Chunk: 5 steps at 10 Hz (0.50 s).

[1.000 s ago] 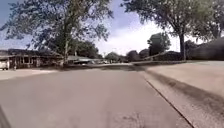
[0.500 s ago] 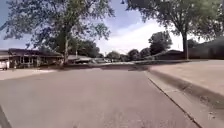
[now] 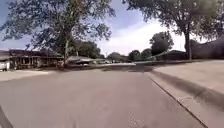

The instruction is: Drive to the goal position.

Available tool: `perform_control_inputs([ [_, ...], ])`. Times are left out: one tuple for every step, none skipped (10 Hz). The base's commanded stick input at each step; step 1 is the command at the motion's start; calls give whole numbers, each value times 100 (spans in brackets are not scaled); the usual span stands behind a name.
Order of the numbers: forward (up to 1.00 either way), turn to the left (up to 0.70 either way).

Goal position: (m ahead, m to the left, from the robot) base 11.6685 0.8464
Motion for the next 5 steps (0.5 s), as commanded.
perform_control_inputs([
  [70,3],
  [70,3],
  [70,3],
  [70,3],
  [70,3],
])
